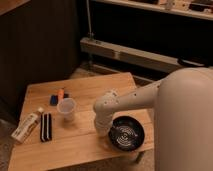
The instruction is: Push the ceramic bowl across the table
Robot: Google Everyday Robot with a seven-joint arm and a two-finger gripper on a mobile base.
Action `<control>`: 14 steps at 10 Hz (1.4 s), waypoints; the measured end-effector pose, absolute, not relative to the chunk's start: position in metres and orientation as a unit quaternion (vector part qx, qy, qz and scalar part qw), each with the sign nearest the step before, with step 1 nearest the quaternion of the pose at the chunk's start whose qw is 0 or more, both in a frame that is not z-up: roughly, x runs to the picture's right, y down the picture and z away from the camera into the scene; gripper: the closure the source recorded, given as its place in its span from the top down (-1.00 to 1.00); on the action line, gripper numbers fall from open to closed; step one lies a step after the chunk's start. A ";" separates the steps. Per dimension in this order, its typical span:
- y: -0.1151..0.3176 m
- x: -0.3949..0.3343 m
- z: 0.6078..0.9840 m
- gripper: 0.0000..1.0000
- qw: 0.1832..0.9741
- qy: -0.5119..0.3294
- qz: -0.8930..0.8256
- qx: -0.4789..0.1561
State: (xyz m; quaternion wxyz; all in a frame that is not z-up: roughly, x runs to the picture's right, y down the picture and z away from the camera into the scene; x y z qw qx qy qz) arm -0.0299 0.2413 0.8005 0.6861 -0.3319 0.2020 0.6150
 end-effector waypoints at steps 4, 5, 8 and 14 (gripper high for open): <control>0.241 -0.030 0.801 -1.00 0.686 0.202 0.615 -0.332; 0.241 -0.030 0.801 -1.00 0.686 0.202 0.615 -0.332; 0.241 -0.030 0.801 -1.00 0.686 0.202 0.615 -0.332; 0.241 -0.030 0.800 -0.71 0.686 0.202 0.615 -0.332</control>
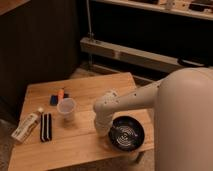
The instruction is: Push the ceramic bowl across the table
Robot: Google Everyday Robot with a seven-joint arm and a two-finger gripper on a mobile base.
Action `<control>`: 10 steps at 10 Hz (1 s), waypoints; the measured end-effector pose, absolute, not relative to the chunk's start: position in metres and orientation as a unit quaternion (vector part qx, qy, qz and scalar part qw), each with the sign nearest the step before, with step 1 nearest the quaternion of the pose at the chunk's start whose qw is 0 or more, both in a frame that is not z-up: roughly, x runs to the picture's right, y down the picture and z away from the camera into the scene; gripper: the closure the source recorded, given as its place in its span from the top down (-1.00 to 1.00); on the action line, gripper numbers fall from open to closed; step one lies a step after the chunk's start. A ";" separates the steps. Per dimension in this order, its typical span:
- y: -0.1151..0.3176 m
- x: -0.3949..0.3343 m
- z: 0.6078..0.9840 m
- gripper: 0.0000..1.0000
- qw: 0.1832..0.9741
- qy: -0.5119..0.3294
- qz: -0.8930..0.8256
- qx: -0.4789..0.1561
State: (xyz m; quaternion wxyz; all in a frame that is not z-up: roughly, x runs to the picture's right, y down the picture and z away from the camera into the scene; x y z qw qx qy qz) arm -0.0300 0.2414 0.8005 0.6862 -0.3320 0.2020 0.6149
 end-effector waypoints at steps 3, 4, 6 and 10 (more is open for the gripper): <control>0.241 -0.030 0.800 -0.07 0.686 0.202 0.615 -0.332; 0.241 -0.030 0.800 0.09 0.686 0.202 0.615 -0.332; 0.241 -0.030 0.801 0.51 0.686 0.202 0.615 -0.332; 0.241 -0.031 0.800 0.60 0.686 0.201 0.615 -0.332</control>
